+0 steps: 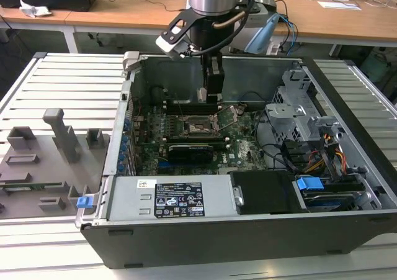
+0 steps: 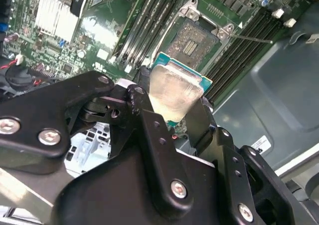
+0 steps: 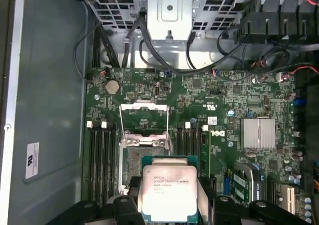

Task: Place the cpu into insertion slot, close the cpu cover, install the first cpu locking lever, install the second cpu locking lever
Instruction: 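Place the cpu into insertion slot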

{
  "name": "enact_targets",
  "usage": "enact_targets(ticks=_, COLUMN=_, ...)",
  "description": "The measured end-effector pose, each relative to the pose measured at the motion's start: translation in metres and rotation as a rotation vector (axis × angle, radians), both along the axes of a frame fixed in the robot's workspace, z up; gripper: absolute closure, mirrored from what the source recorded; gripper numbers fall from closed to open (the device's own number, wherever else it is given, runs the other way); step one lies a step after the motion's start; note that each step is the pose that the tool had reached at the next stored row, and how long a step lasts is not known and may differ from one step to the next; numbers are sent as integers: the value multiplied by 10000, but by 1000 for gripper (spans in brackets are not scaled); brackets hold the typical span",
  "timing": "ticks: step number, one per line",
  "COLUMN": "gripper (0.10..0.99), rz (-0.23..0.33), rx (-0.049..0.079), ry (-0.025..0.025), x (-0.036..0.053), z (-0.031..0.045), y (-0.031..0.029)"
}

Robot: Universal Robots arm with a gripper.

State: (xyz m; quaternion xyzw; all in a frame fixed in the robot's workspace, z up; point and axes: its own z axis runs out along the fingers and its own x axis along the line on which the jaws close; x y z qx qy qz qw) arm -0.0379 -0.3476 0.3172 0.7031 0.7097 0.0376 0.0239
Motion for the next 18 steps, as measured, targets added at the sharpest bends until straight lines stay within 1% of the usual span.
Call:
enact_targets(ticks=1, gripper=561, rz=0, rx=1, ry=0, x=-16, z=-35, y=2)
enact_targets(ticks=3, gripper=561, rz=1, rx=1, ry=0, x=-35, z=-71, y=6)
enact_targets(ticks=4, gripper=561, rz=-1, rx=0, ry=0, x=-47, z=-102, y=13)
enact_targets(ticks=5, gripper=561, rz=62, rx=0, ry=0, x=-48, z=-145, y=26)
enact_targets(ticks=7, gripper=561, rz=393, rx=-1, ry=-3, x=-50, z=-210, y=44)
enact_targets(ticks=9, gripper=561, rz=405, rx=1, ry=-3, x=-50, z=-248, y=62)
enact_targets(ticks=11, gripper=561, rz=328, rx=1, ry=-3, x=-50, z=-307, y=66)
enact_targets(ticks=13, gripper=561, rz=242, rx=1, ry=1, x=-50, z=-349, y=67)
enact_targets(ticks=18, gripper=561, rz=240, rx=0, ry=12, x=-50, z=-402, y=67)
